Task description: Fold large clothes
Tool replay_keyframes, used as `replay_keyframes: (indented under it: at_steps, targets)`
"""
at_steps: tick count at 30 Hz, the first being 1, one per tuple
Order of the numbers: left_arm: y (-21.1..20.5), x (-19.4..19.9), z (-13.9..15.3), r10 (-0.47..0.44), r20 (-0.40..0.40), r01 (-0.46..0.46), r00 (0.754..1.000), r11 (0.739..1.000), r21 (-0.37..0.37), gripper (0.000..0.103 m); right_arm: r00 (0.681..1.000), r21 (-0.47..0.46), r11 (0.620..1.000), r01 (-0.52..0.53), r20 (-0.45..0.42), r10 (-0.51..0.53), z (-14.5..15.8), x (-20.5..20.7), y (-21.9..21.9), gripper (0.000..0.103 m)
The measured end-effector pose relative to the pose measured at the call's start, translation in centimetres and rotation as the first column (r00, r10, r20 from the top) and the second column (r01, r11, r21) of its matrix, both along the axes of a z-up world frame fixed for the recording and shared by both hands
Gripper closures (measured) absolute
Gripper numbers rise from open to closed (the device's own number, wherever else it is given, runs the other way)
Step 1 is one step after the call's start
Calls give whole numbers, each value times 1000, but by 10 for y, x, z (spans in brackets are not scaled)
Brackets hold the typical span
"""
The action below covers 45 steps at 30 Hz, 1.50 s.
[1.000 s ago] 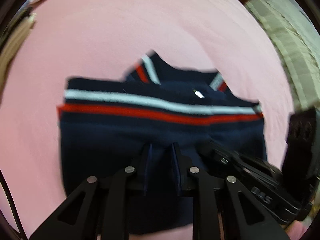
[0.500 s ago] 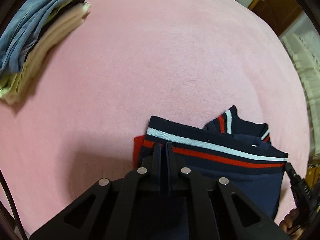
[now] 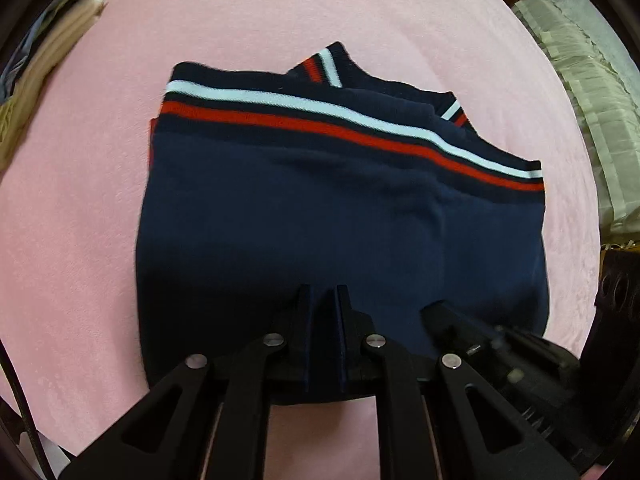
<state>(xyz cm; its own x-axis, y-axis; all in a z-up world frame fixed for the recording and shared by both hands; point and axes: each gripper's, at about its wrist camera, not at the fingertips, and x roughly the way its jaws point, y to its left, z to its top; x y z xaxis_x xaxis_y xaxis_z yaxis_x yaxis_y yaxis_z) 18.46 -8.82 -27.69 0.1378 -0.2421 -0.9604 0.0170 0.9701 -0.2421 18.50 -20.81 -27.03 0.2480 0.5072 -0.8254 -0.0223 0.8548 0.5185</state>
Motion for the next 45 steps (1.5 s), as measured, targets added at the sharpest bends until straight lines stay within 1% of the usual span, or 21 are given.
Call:
replay_keyframes:
  at_steps: [3,5,6,7,8,9,10,11,12,15,17,20,22,25,27,28,30,34,39,41,45]
  targets:
    - [9,-8,3,-10,7,10,1000,1000,-6,95,998,-13,999,50,-22,-50,-2,1,-19,103]
    - [13,-7,2,-10,7,9,1000,999,40,95,998,28,998,62,-20,-62,0,-3,-35,103]
    - [15,-9,2,-10,11,9,1000,996,87,95,998,37,997,62,-21,-61,2,-7,-42,103]
    - [19,-12,2,-16,13,14,1000,995,102,95,998,28,998,63,-17,-63,4,-10,-50,103]
    - [24,-15,1,-16,8,15,1000,996,88,95,998,51,997,63,-9,-62,6,-13,-59,103]
    - [28,-17,-1,-8,-1,8,1000,994,111,95,997,68,995,75,-7,-75,8,-15,-67,103]
    - [31,-20,-4,2,-17,1,1000,985,170,93,996,42,995,93,-5,-93,10,-18,-72,103]
    - [37,-23,-9,4,-35,2,999,980,198,93,992,-74,989,128,-7,-128,12,-22,-81,103]
    - [42,-27,-11,12,-45,-4,999,983,184,93,987,-157,976,153,-17,-158,12,-24,-91,103]
    - [56,-36,-13,59,-64,-48,996,986,161,93,958,-162,950,267,-59,-280,9,-35,-120,103]
    - [59,-42,-10,79,-60,-68,995,984,163,93,939,-287,909,302,-72,-335,11,-37,-131,103]
    - [53,-50,-7,111,-54,-98,992,976,193,89,923,-236,902,361,-47,-382,24,-38,-141,103]
    - [57,-58,-1,157,-48,-148,986,976,158,77,922,-185,907,377,-20,-387,35,-31,-134,103]
    - [61,-72,4,250,-41,-244,967,964,109,53,915,-101,910,402,2,-404,48,-11,-110,103]
    - [64,-81,3,319,-61,-315,946,946,71,52,911,-21,911,413,-4,-413,51,1,-87,103]
    - [66,-84,1,351,-78,-348,933,936,51,51,916,26,916,401,-23,-400,49,12,-70,103]
    - [63,-91,-7,405,-116,-407,907,913,6,50,935,55,933,355,-42,-353,43,29,-42,103]
    - [69,-105,-26,474,-207,-496,856,866,-64,45,964,6,967,256,-78,-255,28,52,-1,103]
    - [77,-111,-37,507,-230,-537,831,838,-94,39,957,-31,966,258,-127,-259,9,52,2,103]
    - [83,-103,-38,522,-243,-560,817,819,-124,39,955,-75,971,225,-182,-235,-4,52,3,103]
    - [96,-107,-39,542,-256,-592,801,783,-194,39,970,-136,981,139,-181,-163,-15,55,9,103]
